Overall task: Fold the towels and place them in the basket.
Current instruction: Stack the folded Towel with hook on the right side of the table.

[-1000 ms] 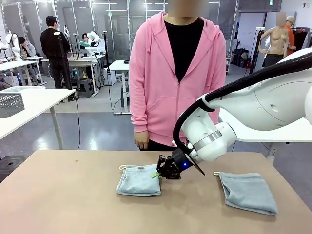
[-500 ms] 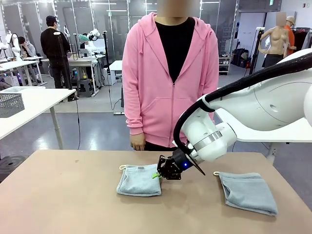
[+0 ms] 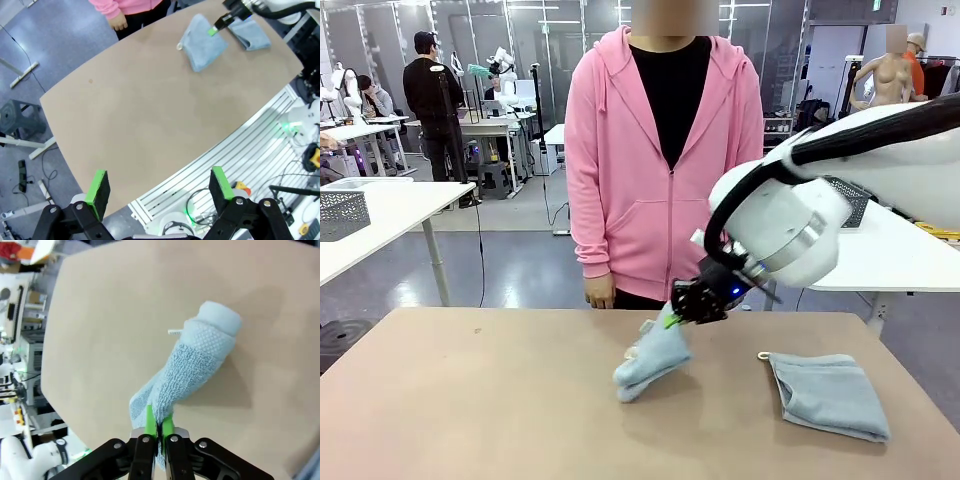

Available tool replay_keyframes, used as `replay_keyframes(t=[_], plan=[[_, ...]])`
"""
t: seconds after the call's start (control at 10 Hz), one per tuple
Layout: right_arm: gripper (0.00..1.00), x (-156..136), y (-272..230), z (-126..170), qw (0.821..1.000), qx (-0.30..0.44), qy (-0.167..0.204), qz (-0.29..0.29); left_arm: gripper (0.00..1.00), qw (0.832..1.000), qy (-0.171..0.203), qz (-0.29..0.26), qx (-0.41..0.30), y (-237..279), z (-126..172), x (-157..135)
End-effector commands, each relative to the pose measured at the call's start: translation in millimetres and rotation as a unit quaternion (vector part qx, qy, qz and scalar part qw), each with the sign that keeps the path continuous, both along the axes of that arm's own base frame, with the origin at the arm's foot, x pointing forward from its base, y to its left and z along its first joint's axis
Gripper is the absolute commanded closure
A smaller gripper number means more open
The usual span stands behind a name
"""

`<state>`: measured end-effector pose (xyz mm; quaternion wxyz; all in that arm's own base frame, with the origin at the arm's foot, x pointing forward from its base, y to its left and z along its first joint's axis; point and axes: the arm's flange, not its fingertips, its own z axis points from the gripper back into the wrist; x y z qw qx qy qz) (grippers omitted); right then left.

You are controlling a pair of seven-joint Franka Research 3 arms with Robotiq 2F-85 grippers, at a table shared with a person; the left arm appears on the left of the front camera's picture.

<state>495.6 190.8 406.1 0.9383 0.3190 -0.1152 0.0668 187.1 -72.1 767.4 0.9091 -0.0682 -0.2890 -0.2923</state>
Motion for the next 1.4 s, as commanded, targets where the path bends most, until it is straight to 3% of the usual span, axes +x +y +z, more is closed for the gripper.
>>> replay_keyframes(t=[0.0, 0.2, 0.5, 0.7, 1.0, 1.3], plan=[[0.95, -14.3, -30.2, 30.6, 0.998, -0.065, -0.005, -0.005, 0.00, 1.000, -0.004, -0.003, -0.002, -0.8, -0.2, 0.7], [0.95, -14.8, -59.6, 38.0, 0.993, -0.119, -0.013, 0.013, 0.00, 1.000, -0.004, -0.003, -0.002, -0.8, -0.2, 0.7], [0.95, -28.0, -101.5, 51.7, 0.989, -0.143, -0.012, 0.043, 0.00, 1.000, -0.004, -0.003, -0.002, -0.8, -0.2, 0.7], [0.95, -38.6, -123.8, 60.6, 0.982, -0.182, 0.011, 0.056, 0.00, 1.000, -0.004, -0.003, -0.002, -0.8, -0.2, 0.7], [0.95, -44.1, -158.2, 52.8, 0.969, -0.241, 0.056, 0.008, 0.00, 1.000, -0.004, -0.003, -0.002, -0.8, -0.2, 0.7], [0.95, -43.6, -190.4, 29.7, 0.935, -0.333, 0.103, -0.067, 0.00, 1.000, -0.004, -0.003, -0.002, -0.8, -0.2, 0.7]])
